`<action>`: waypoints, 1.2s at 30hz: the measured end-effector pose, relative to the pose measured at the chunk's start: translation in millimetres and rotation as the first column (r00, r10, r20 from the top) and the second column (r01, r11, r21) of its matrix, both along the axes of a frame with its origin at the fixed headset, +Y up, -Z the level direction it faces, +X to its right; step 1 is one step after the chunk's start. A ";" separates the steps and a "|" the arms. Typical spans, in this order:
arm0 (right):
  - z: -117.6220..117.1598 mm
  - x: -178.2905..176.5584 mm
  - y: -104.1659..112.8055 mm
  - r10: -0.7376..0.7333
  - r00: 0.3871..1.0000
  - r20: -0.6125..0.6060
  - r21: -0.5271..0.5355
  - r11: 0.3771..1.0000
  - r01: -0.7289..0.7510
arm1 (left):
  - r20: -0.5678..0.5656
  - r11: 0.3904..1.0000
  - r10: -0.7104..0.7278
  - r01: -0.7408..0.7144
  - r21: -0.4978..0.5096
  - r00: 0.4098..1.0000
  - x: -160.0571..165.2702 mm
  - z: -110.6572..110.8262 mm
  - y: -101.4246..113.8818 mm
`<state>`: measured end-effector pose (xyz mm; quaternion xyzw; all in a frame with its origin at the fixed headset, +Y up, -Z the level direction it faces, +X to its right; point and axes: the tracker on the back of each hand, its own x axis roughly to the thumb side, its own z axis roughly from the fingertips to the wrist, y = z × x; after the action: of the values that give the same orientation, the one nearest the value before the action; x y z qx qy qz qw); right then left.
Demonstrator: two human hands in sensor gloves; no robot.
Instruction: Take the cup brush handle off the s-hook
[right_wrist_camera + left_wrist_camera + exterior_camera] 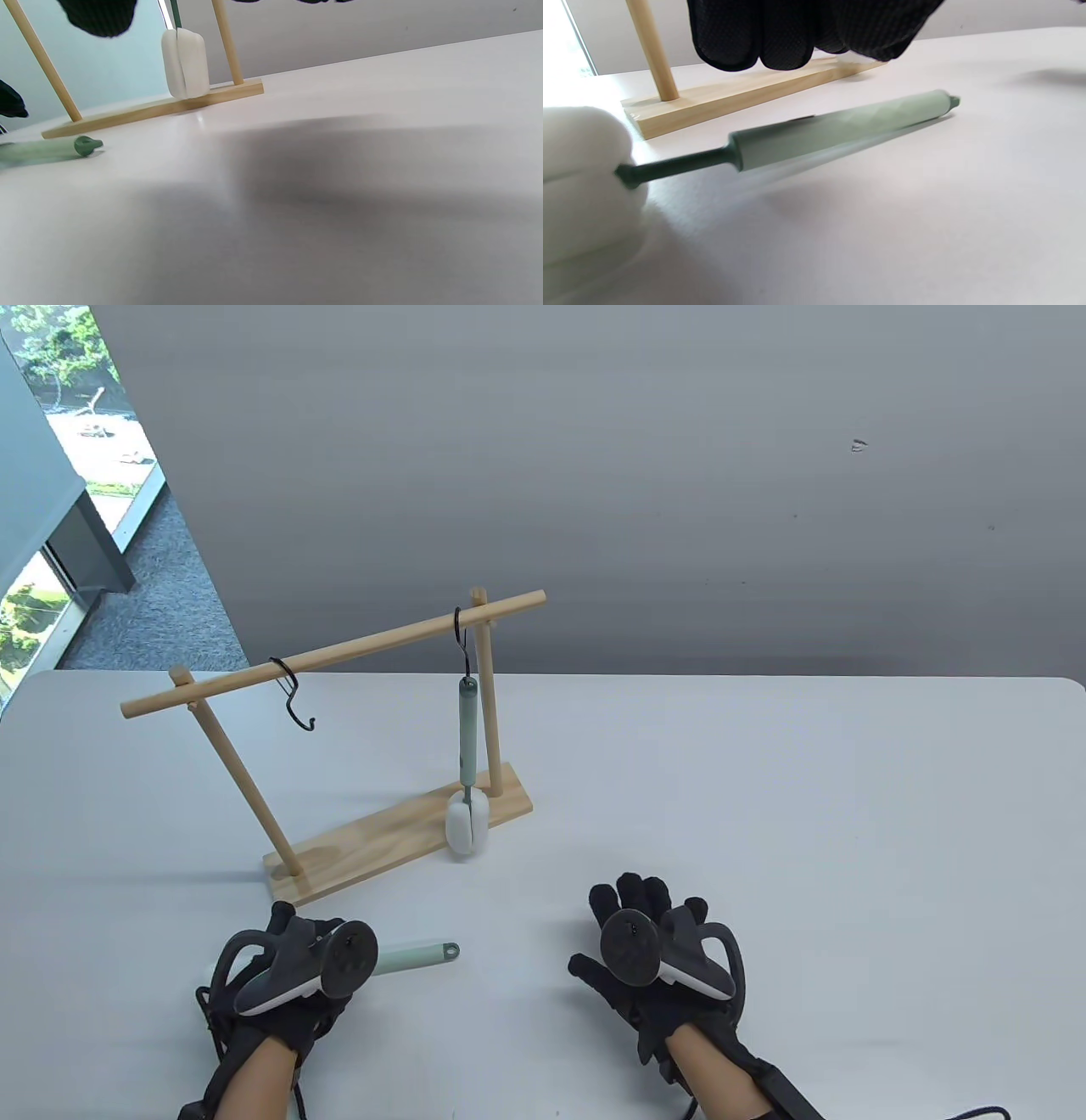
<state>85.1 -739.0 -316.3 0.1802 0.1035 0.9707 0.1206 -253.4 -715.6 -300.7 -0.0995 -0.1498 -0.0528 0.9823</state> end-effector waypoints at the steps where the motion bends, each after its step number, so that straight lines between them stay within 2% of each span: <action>1: -1.6 -2.4 2.3 -0.044 0.999 -0.001 -0.001 0.999 0.044 | 0.016 1.000 0.012 -0.012 0.006 1.000 2.8 1.6 2.7; 5: -10.4 -12.7 8.7 -0.199 0.980 0.006 -0.009 0.980 0.199 | 0.063 0.999 0.046 -0.047 0.006 0.997 11.5 6.5 7.3; 9: -23.1 -24.8 13.3 -0.247 0.969 0.011 0.028 0.969 0.247 | 0.082 0.998 0.057 -0.057 -0.001 0.995 15.6 7.2 7.5; 15: -46.7 -45.1 22.7 -0.359 0.933 0.035 0.058 0.932 0.357 | 0.040 0.995 0.094 -0.093 -0.025 0.995 4.8 3.4 4.9; 22: -79.1 -73.2 30.9 -0.515 0.854 0.070 0.091 0.856 0.509 | -0.008 0.991 0.120 -0.121 -0.063 0.993 -4.6 -0.2 -1.9; 26: -97.7 -84.8 27.2 -0.559 0.823 0.102 0.092 0.829 0.551 | -0.017 0.990 0.122 -0.123 -0.072 0.992 -4.4 -1.4 -2.6; 32: -124.2 -101.5 14.9 -0.689 0.706 0.166 0.039 0.720 0.693 | -0.029 0.986 0.138 -0.140 -0.088 0.990 -4.5 -1.5 -3.6; 36: -136.0 -109.2 13.1 -0.702 0.689 0.180 0.049 0.706 0.707 | -0.036 0.986 0.138 -0.141 -0.094 0.990 -4.2 -0.8 -3.8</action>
<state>-24.2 -725.9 -452.3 0.1135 0.0263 0.8613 0.4946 -257.6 -719.5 -301.5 -0.1369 -0.1441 0.0247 0.9797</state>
